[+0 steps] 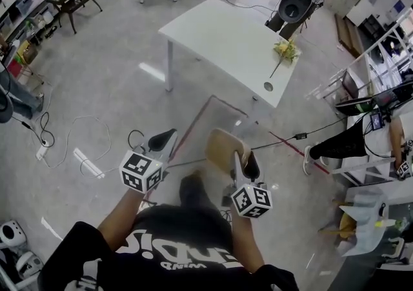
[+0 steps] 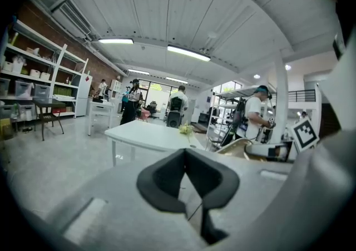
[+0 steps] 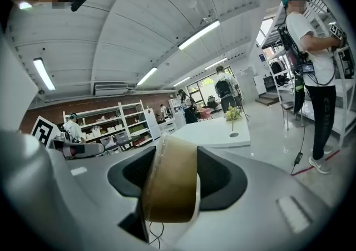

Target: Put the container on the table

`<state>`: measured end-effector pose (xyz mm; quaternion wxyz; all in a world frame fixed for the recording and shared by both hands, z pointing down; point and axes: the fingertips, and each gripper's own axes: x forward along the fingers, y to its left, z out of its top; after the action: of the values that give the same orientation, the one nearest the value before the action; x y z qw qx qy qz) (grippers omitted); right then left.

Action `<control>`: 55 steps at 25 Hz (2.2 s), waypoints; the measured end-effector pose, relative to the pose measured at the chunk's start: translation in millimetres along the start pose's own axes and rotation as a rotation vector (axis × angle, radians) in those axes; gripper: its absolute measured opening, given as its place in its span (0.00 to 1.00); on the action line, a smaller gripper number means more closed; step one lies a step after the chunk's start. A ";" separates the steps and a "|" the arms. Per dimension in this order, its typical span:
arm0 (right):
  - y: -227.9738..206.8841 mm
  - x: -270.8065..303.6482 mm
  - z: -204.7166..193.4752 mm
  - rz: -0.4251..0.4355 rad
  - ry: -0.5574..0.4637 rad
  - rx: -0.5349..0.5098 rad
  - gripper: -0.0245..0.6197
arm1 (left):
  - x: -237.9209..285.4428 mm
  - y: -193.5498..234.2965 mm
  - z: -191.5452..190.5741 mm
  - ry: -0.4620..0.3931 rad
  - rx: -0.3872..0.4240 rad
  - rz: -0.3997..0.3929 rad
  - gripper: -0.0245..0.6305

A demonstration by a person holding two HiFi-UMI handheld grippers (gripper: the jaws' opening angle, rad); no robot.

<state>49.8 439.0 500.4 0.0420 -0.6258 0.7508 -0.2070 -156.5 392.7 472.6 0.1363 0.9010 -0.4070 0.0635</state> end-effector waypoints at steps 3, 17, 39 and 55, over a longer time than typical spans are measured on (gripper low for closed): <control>-9.2 29.7 12.0 0.006 0.004 0.004 0.40 | 27.3 14.2 11.2 0.004 -0.003 0.000 0.04; -95.3 158.9 96.9 0.044 0.001 0.003 0.40 | 180.5 56.3 77.6 -0.025 0.006 0.048 0.04; -148.8 283.9 136.2 0.067 -0.016 0.029 0.39 | 298.6 117.9 105.6 -0.037 0.005 0.074 0.04; -136.4 479.5 181.5 0.042 -0.006 0.074 0.39 | 435.3 267.9 170.1 -0.007 -0.011 0.006 0.04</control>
<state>131.9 -84.7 478.7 0.0715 -0.6087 0.7554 -0.2318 -69.4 -138.7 460.3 0.1397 0.8991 -0.4106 0.0586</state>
